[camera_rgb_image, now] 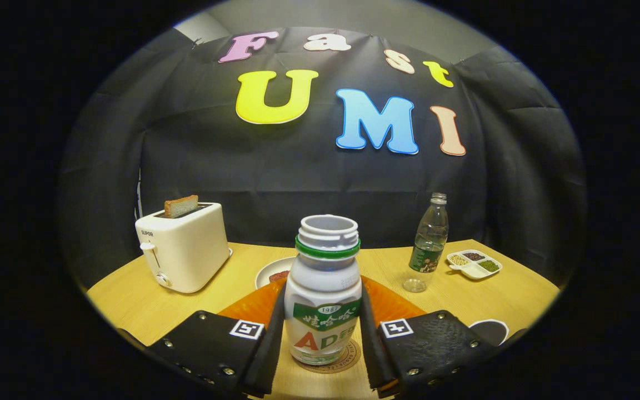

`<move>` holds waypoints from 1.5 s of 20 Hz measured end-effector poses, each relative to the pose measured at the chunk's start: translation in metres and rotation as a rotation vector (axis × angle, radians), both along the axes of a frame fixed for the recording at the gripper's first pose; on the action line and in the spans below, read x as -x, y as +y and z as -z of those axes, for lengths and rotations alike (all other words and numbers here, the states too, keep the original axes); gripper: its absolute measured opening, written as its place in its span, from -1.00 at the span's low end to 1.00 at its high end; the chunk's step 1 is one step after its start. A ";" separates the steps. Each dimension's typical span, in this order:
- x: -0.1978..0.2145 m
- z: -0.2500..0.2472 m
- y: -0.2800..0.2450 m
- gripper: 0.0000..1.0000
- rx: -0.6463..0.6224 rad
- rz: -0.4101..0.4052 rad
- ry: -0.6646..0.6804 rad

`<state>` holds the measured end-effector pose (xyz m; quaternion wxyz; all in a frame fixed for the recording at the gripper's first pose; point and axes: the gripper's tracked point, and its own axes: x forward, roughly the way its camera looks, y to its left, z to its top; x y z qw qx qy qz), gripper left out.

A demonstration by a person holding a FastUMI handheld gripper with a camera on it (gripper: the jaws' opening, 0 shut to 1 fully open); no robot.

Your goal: Take the bottle from table, then pour the juice into the cup, finally place the bottle on the coaster

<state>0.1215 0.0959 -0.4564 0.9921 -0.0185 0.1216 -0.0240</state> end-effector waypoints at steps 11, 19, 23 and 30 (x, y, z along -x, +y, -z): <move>-0.003 0.010 -0.003 0.30 0.027 0.007 0.003; 0.004 -0.004 -0.005 0.97 0.069 0.026 -0.014; 0.010 -0.038 -0.003 0.96 0.010 0.011 -0.070; 0.027 -0.167 -0.005 0.96 -0.107 -0.049 -0.178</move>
